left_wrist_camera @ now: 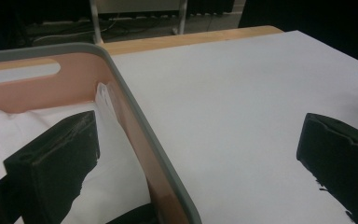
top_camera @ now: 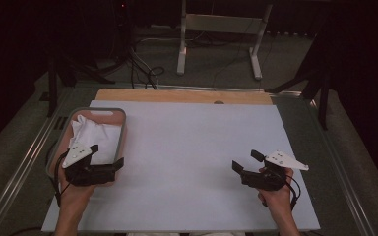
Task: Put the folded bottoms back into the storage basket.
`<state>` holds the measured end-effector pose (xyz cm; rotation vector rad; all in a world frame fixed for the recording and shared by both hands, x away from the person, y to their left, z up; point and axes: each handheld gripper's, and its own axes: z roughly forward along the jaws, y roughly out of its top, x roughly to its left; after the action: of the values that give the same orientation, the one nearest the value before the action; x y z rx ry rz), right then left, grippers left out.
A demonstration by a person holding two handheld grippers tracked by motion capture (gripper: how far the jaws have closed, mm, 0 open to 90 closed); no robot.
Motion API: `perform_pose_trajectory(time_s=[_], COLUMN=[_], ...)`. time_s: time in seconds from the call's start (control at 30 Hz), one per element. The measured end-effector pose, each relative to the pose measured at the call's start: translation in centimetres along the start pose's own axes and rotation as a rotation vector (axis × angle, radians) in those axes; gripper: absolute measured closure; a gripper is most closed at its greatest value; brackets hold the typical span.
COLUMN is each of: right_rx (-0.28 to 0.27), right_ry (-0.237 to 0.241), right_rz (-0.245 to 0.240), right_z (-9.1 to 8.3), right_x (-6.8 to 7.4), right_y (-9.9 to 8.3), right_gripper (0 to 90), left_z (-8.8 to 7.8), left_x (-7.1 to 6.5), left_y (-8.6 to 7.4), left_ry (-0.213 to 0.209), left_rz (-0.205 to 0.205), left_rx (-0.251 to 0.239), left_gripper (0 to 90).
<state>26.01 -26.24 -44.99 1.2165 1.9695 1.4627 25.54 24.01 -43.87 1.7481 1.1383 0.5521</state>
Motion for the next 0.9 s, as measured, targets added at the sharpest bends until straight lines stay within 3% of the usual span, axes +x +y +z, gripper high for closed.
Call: perform_pose_trajectory(time_s=[0.6,0.9], right_rx=[-0.020,-0.015], right_ry=[-0.019,-0.022], right_rz=[0.055,0.051], right_z=[-1.3,-1.1], right_x=[-1.1,-1.3], right_y=[-1.0,-1.3], right_gripper=[13.1,13.0], left_z=[-0.3,-0.2], left_x=[0.1,0.1], left_y=[-0.2,-0.4], left_ry=[-0.003,-0.006], left_rz=[-0.010,-0.011], left_rx=[-0.009,-0.008], left_gripper=[0.0,0.0])
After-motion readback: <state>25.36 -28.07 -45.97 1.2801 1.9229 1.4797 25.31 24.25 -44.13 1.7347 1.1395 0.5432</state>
